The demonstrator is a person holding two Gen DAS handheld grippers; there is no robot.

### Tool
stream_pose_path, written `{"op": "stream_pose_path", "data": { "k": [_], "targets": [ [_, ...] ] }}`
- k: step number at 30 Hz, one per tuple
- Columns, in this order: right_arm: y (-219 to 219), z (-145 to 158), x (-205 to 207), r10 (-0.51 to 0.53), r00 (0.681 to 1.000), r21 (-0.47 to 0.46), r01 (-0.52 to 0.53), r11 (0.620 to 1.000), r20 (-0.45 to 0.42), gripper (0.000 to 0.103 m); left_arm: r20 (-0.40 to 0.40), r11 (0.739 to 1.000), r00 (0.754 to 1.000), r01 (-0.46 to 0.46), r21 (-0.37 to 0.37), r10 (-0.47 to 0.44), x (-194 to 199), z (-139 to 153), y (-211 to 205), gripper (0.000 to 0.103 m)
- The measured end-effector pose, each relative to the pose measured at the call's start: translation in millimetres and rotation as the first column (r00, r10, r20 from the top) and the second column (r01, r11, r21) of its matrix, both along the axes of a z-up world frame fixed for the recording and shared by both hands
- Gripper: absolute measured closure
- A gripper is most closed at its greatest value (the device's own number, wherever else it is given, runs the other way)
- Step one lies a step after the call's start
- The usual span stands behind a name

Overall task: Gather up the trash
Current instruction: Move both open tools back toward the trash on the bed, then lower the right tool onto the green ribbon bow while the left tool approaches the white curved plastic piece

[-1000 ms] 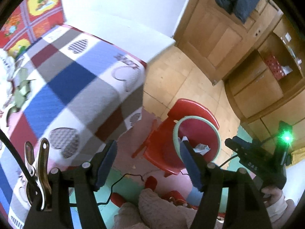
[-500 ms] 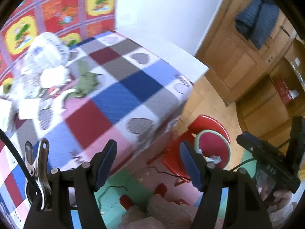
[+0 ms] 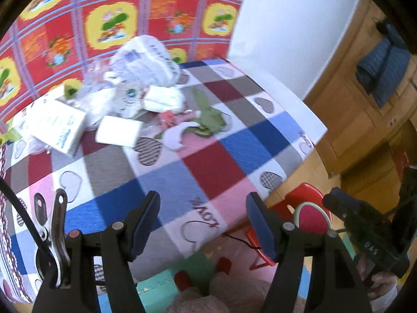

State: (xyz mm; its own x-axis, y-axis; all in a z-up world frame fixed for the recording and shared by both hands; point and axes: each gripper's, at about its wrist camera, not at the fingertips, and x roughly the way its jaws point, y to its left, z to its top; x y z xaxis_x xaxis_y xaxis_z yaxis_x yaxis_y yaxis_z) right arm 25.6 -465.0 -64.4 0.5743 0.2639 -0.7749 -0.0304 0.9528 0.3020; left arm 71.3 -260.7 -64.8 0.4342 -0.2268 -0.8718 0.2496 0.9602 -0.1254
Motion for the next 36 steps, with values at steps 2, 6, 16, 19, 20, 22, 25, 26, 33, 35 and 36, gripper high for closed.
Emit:
{"op": "stream_pose_path", "data": {
  "k": [2,6,16,19,20,22,25,26,33,35,36],
  "targets": [
    [7.8,0.4,12.6,0.035,0.999,-0.001,-0.035,0.999,0.005,0.060,0.001,1.000,1.000,-0.030,-0.003,0.030,2.2,0.3,10.3,0.031],
    [19.4,-3.4,40.6,0.102,0.995,-0.008,-0.102,0.995,0.008,0.060,-0.013,0.996,0.996,-0.086,0.001,0.086,9.4,-3.7,26.3,0.031],
    [35.7,-29.7,128.9,0.318,0.948,-0.007,-0.318,0.948,-0.029,0.060,-0.054,0.968,0.967,-0.251,-0.001,0.251,45.6,-19.4,40.4,0.031],
    [37.3,-37.1,151.1,0.371,0.928,-0.013,-0.372,0.928,-0.035,0.057,-0.069,0.957,0.955,-0.289,0.001,0.289,57.9,-25.4,35.9,0.031],
    [37.5,-40.0,158.2,0.389,0.921,-0.011,-0.389,0.921,-0.038,0.056,-0.080,0.952,0.949,-0.306,0.005,0.306,63.5,-28.6,33.4,0.031],
    [38.3,-45.8,170.3,0.423,0.905,-0.002,-0.424,0.906,-0.047,0.055,-0.093,0.944,0.940,-0.330,0.013,0.330,70.7,-32.7,30.7,0.031],
    [42.2,-56.5,186.8,0.476,0.877,0.011,-0.476,0.879,-0.068,0.053,-0.106,0.928,0.923,-0.371,0.023,0.371,80.1,-38.8,26.3,0.031],
    [44.0,-59.0,190.3,0.489,0.869,0.011,-0.490,0.872,-0.071,0.052,-0.109,0.923,0.917,-0.384,0.027,0.385,83.0,-40.8,24.5,0.031],
    [63.3,-77.8,210.8,0.594,0.800,-0.011,-0.597,0.802,-0.090,0.051,-0.137,0.892,0.882,-0.447,0.062,0.451,96.4,-52.8,15.3,0.031],
    [70.2,-82.9,213.8,0.612,0.785,-0.034,-0.617,0.786,-0.093,0.051,-0.144,0.885,0.874,-0.460,0.070,0.465,98.7,-55.5,14.6,0.031],
    [72.7,-85.1,214.6,0.619,0.779,-0.047,-0.625,0.779,-0.097,0.051,-0.147,0.882,0.870,-0.466,0.073,0.471,99.7,-56.9,14.3,0.031]
  ]
}}
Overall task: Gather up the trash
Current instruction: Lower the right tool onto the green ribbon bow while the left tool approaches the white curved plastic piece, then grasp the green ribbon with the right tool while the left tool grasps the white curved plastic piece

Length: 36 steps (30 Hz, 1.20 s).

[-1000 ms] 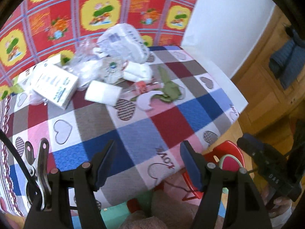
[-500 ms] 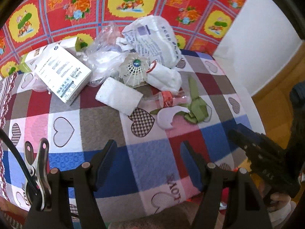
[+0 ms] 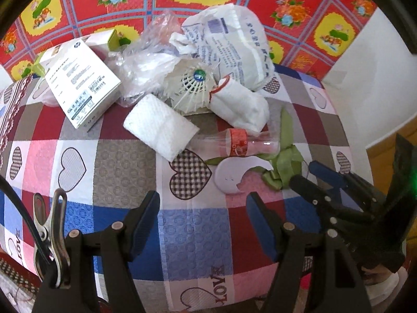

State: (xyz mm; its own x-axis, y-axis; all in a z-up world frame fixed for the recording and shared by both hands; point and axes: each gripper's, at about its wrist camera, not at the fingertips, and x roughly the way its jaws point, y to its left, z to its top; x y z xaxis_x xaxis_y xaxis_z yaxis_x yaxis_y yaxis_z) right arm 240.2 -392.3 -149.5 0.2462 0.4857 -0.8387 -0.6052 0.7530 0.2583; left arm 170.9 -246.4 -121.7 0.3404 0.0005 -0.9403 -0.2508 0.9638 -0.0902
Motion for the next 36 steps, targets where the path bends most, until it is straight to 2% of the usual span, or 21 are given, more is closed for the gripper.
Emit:
{"op": "stream_pose_path", "data": {
  "k": [2,4,5,8,22,27,30,34,36],
  "targets": [
    [3.8,-5.2,1.5,0.024,1.000,-0.030,-0.024,0.999,0.014,0.053,-0.008,1.000,1.000,-0.019,0.001,0.019,1.5,-2.9,0.6,0.031],
    [2.5,-8.6,2.8,0.030,0.999,-0.032,-0.029,0.999,0.016,0.067,-0.012,0.999,0.999,-0.036,-0.001,0.036,3.2,-5.0,1.2,0.031],
    [1.2,-9.5,3.7,0.030,1.000,-0.025,-0.030,0.999,0.007,0.079,-0.012,0.999,0.999,-0.041,-0.001,0.041,3.8,-5.5,1.0,0.031],
    [-5.3,-10.1,5.7,0.038,0.999,0.004,-0.038,0.999,-0.019,0.089,-0.015,0.999,0.998,-0.054,0.005,0.054,9.3,-8.1,-0.6,0.031],
    [-19.2,-13.8,10.0,0.060,0.997,0.043,-0.058,0.997,-0.049,0.090,-0.069,1.000,0.998,0.015,0.021,-0.013,43.9,-40.5,-31.9,0.032],
    [-19.4,-13.7,10.5,0.083,0.995,0.046,-0.081,0.996,-0.051,0.090,-0.051,0.996,0.998,0.045,0.078,-0.041,48.9,-45.4,-42.3,0.034],
    [-20.4,-14.2,11.3,0.087,0.995,0.053,-0.084,0.995,-0.056,0.090,-0.059,0.987,0.996,0.081,0.138,-0.073,50.0,-49.0,-49.1,0.034],
    [-20.2,-14.4,12.6,0.094,0.994,0.054,-0.091,0.994,-0.058,0.090,-0.051,0.984,0.995,0.098,0.147,-0.091,51.2,-50.1,-53.1,0.043],
    [-20.9,-14.7,12.7,0.096,0.994,0.059,-0.092,0.994,-0.056,0.090,-0.042,0.985,0.995,0.092,0.146,-0.087,51.2,-49.7,-51.9,0.055]
  ]
}}
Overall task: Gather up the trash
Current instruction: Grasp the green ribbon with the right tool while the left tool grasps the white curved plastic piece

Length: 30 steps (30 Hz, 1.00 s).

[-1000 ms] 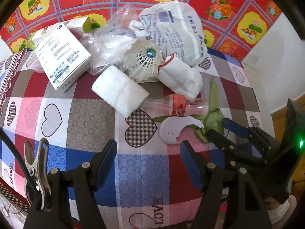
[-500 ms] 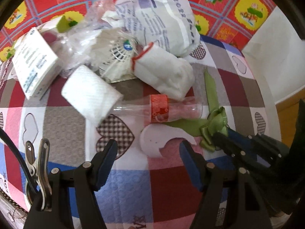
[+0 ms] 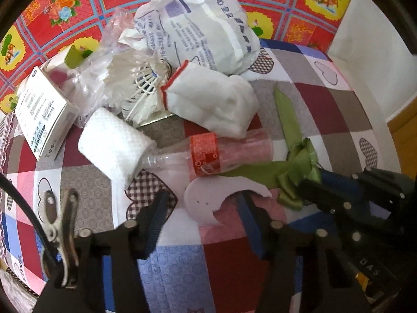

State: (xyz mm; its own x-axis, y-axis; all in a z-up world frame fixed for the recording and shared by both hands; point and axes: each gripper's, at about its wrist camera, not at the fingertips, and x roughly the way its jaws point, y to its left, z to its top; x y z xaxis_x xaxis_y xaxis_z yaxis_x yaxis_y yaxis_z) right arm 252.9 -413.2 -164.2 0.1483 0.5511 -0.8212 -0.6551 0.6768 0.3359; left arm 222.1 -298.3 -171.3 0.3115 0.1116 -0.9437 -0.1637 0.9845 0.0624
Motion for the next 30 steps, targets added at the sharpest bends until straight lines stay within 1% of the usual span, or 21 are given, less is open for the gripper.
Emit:
{"op": "stream_pose_path", "data": {
  "k": [1,3,5,7,11,14,19,23,30],
  "targets": [
    [-0.3,0.0,0.1,-0.002,1.000,0.003,0.002,1.000,0.000,0.090,0.004,1.000,1.000,0.000,0.000,0.000,-0.1,0.3,0.7,0.058],
    [-1.2,-0.2,-0.5,-0.010,1.000,0.010,0.010,1.000,-0.001,0.090,0.006,1.000,1.000,-0.001,-0.005,0.001,-1.3,1.0,2.7,0.068],
    [-1.5,0.0,-1.1,-0.014,1.000,0.012,0.014,1.000,0.002,0.090,0.007,1.000,1.000,-0.005,-0.018,0.006,-4.6,2.9,6.7,0.070],
    [-1.4,0.4,-2.1,-0.015,1.000,0.011,0.015,1.000,0.007,0.090,0.007,0.999,1.000,-0.016,-0.040,0.016,-7.2,3.9,10.1,0.070],
    [-0.6,1.2,-5.6,-0.029,0.999,0.008,0.029,1.000,0.026,0.090,0.011,0.996,0.999,-0.035,-0.077,0.036,-24.3,11.9,18.8,0.071],
    [-0.7,3.0,-8.8,-0.036,0.999,0.023,0.036,0.999,0.020,0.094,0.019,0.996,0.999,-0.043,-0.072,0.044,-34.1,17.9,22.0,0.071],
    [-2.8,18.3,-18.3,-0.049,0.998,0.066,0.046,0.997,0.041,0.095,0.042,0.995,0.997,-0.056,-0.087,0.060,-45.2,30.2,29.0,0.071],
    [-4.3,28.5,-27.9,-0.069,0.996,0.075,0.065,0.995,0.052,0.095,0.060,0.993,0.996,-0.057,-0.100,0.064,-50.4,37.7,33.1,0.071],
    [-11.6,49.0,-46.9,-0.138,0.987,0.087,0.131,0.988,0.080,0.095,0.087,0.992,0.996,-0.022,-0.128,0.033,-59.5,48.0,39.2,0.071]
  ]
}}
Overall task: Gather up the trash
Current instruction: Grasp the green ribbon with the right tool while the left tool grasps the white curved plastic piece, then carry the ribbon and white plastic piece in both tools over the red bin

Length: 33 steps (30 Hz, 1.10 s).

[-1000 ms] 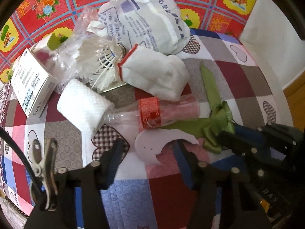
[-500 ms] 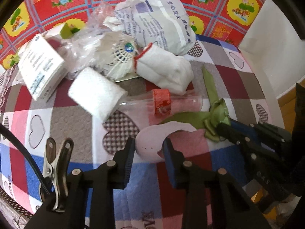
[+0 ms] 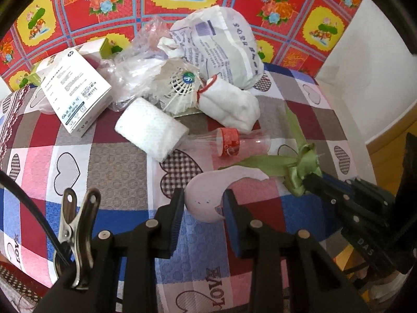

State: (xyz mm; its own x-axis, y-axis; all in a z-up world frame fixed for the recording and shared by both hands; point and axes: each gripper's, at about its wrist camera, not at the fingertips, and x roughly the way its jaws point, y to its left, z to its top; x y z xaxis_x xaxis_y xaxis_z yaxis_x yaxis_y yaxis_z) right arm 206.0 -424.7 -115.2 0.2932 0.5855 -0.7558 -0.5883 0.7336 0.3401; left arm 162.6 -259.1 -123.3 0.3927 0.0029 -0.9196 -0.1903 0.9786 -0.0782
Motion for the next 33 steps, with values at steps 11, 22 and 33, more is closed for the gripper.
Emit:
{"op": "stream_pose_path", "data": {
  "k": [11,22,33],
  "targets": [
    [-14.0,30.9,-37.5,-0.152,0.987,-0.008,0.153,0.988,0.058,0.095,0.061,0.994,0.993,0.106,-0.008,-0.106,-11.0,19.6,-2.5,0.071],
    [-30.5,51.9,-77.3,-0.294,0.951,-0.006,0.296,0.955,0.099,0.095,0.085,0.976,0.973,0.215,-0.021,-0.213,-24.0,29.6,-6.9,0.071],
    [-46.6,70.7,-122.5,-0.429,0.892,-0.016,0.435,0.900,0.142,0.095,0.114,0.941,0.936,0.338,-0.024,-0.333,-37.4,40.1,-21.6,0.071]
  ]
}}
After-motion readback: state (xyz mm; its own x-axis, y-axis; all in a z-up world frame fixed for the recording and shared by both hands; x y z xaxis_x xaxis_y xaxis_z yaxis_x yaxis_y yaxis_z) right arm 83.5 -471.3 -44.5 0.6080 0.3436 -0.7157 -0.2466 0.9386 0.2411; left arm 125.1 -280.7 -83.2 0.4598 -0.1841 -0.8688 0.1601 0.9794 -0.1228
